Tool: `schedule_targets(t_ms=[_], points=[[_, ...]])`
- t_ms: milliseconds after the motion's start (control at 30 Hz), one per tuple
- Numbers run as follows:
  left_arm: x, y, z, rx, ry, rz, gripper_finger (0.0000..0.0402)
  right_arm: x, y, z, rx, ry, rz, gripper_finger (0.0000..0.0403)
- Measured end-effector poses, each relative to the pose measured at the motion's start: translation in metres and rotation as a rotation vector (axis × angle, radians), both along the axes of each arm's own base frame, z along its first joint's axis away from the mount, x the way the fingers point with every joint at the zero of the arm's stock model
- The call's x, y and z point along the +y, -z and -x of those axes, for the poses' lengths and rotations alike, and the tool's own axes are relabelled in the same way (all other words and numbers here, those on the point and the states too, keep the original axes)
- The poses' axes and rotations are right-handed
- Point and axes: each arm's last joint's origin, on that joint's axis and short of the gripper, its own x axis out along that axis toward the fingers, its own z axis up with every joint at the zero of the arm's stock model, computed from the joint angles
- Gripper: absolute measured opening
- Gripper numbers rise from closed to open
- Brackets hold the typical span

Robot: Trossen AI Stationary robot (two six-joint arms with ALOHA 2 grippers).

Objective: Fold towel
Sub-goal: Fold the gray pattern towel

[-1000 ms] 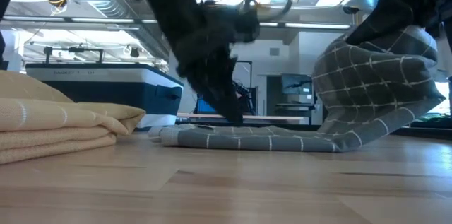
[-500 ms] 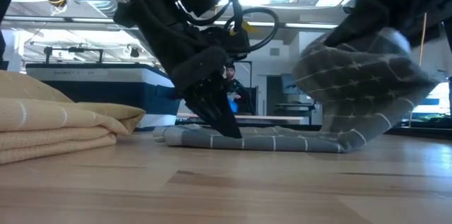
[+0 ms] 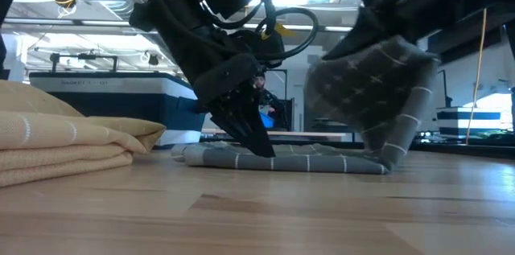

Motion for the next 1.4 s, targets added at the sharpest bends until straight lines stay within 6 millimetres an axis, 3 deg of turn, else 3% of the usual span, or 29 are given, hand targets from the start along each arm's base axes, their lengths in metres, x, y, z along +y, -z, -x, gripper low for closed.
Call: schedule_targets(t_ms=[233, 400, 467, 567, 667, 933, 1067, 1400], points=[[0.0, -0.004, 0.0, -0.007, -0.008, 0.007, 0.0143, -0.002, 0.012, -0.019, -0.082, -0.02, 0.006, 0.0012], [-0.002, -0.046, 0.003, -0.075, -0.012, 0.025, 0.0143, 0.0, 0.017, -0.021, -0.08, -0.032, -0.042, 0.0012], [-0.005, -0.065, 0.011, -0.088, -0.029, 0.033, 0.0143, 0.001, 0.017, -0.021, -0.084, -0.041, -0.049, 0.0012], [-0.007, -0.079, 0.025, -0.064, -0.091, 0.054, 0.0143, 0.001, 0.016, -0.021, -0.091, -0.036, -0.055, 0.0012], [-0.008, -0.07, 0.035, -0.021, -0.144, 0.061, 0.0143, 0.002, 0.016, -0.026, -0.092, -0.027, -0.046, 0.0012], [-0.005, -0.006, 0.046, 0.157, -0.207, 0.063, 0.0143, 0.01, 0.021, -0.054, -0.07, -0.031, -0.02, 0.0012], [-0.001, 0.005, 0.039, 0.138, -0.194, 0.07, 0.0143, 0.014, 0.029, -0.065, -0.051, -0.023, -0.015, 0.0012], [-0.001, 0.003, 0.034, 0.09, -0.142, 0.08, 0.0143, 0.016, 0.038, -0.083, -0.038, 0.003, -0.02, 0.0012]])
